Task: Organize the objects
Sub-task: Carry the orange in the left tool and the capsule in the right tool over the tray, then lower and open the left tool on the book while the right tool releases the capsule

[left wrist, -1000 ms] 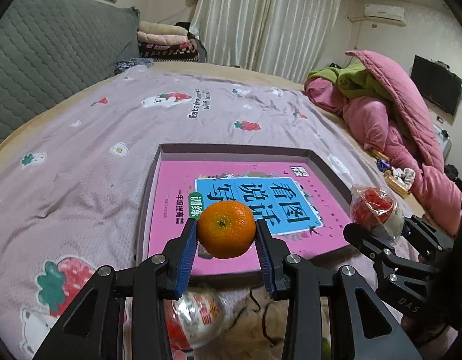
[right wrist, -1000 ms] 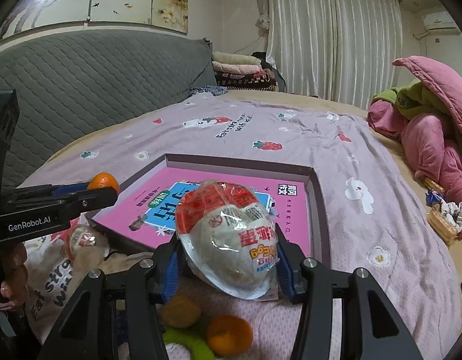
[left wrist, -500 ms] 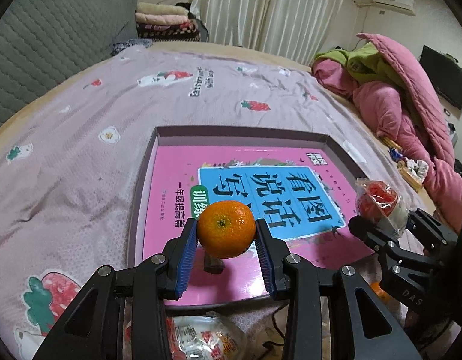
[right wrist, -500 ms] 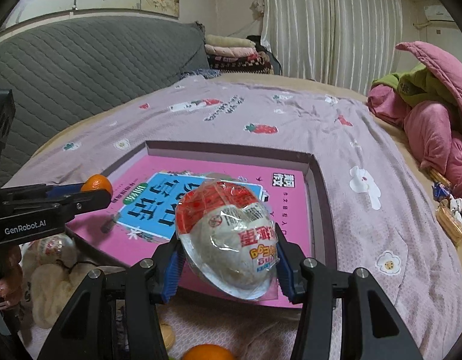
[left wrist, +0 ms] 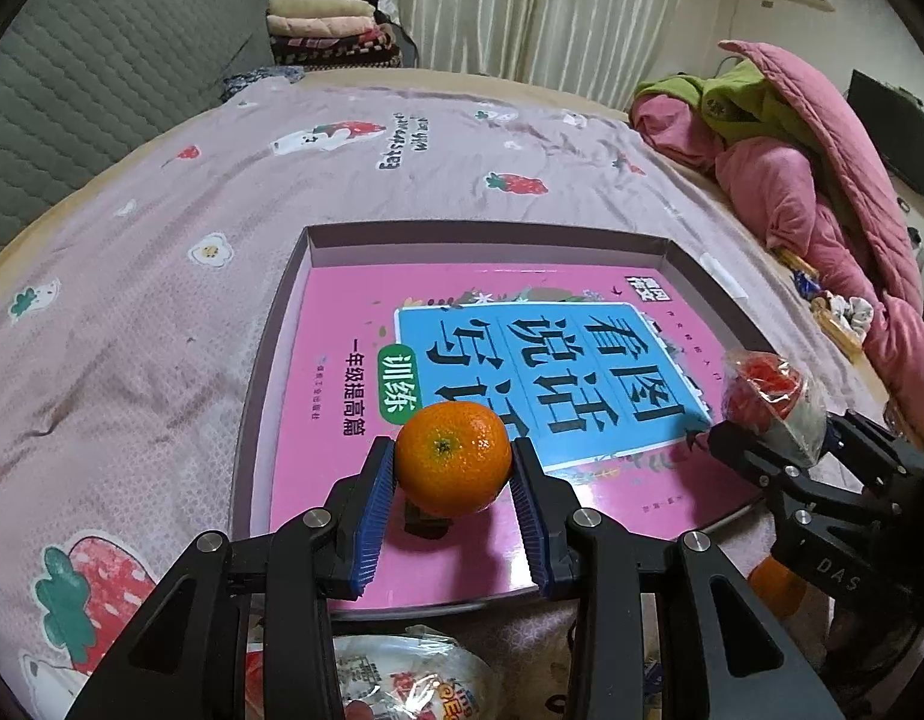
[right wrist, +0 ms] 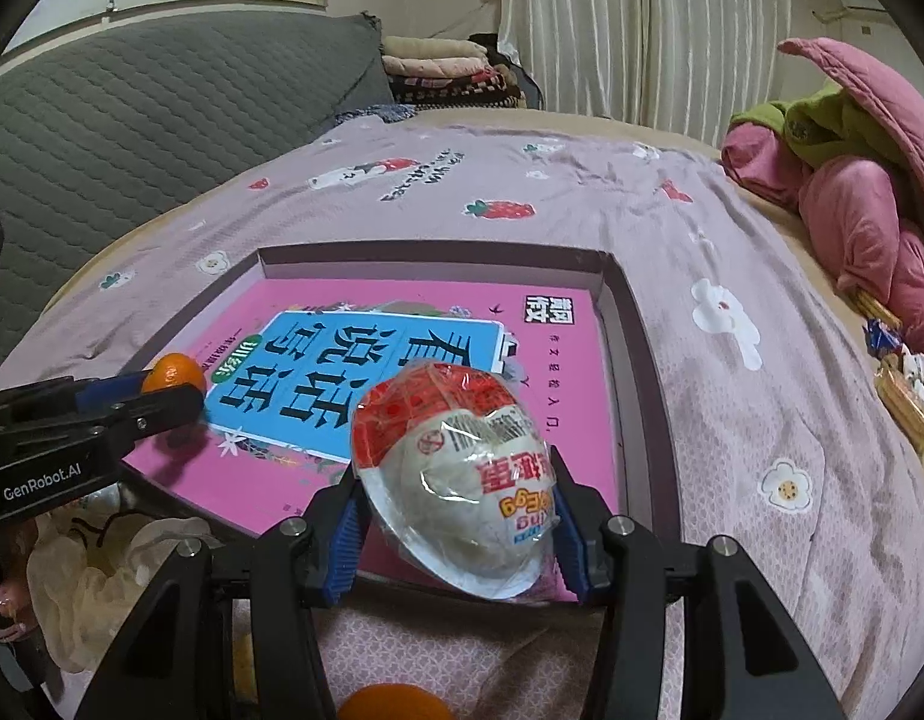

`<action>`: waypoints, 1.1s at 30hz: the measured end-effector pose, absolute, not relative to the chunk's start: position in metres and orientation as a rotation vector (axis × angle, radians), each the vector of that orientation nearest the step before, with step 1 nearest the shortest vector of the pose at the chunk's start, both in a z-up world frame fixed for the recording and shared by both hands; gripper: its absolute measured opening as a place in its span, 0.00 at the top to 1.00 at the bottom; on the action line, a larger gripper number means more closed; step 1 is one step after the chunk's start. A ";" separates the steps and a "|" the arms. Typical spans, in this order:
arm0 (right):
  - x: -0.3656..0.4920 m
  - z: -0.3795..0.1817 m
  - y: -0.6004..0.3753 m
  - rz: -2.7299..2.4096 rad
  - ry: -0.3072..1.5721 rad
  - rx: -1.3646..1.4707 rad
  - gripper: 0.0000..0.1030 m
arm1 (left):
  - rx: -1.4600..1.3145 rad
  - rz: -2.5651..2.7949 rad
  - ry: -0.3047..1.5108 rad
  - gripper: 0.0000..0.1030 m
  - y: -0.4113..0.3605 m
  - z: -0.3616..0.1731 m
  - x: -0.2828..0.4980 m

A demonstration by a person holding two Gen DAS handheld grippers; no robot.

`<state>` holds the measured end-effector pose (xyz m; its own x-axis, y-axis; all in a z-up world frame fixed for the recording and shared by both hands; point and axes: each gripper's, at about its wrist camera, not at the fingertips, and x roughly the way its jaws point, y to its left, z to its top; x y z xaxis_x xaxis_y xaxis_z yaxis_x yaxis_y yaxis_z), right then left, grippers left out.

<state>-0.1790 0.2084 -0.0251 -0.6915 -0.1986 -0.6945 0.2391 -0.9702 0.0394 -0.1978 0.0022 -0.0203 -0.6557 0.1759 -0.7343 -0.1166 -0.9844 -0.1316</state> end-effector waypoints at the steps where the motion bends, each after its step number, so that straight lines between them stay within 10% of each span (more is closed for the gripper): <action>1: -0.179 -0.025 0.209 -2.691 0.080 1.098 0.48 | -1.219 2.720 -0.109 0.62 0.002 -0.021 -0.198; 33: -0.183 -0.029 0.215 -2.720 0.052 1.129 0.46 | -1.260 2.714 -0.120 0.62 -0.003 -0.027 -0.199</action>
<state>-0.1826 0.2146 -0.0292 -0.6896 -0.1667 -0.7048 0.1937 -0.9801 0.0423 -0.1991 -0.0027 -0.0270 -0.6370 0.1661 -0.7527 -0.0991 -0.9860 -0.1338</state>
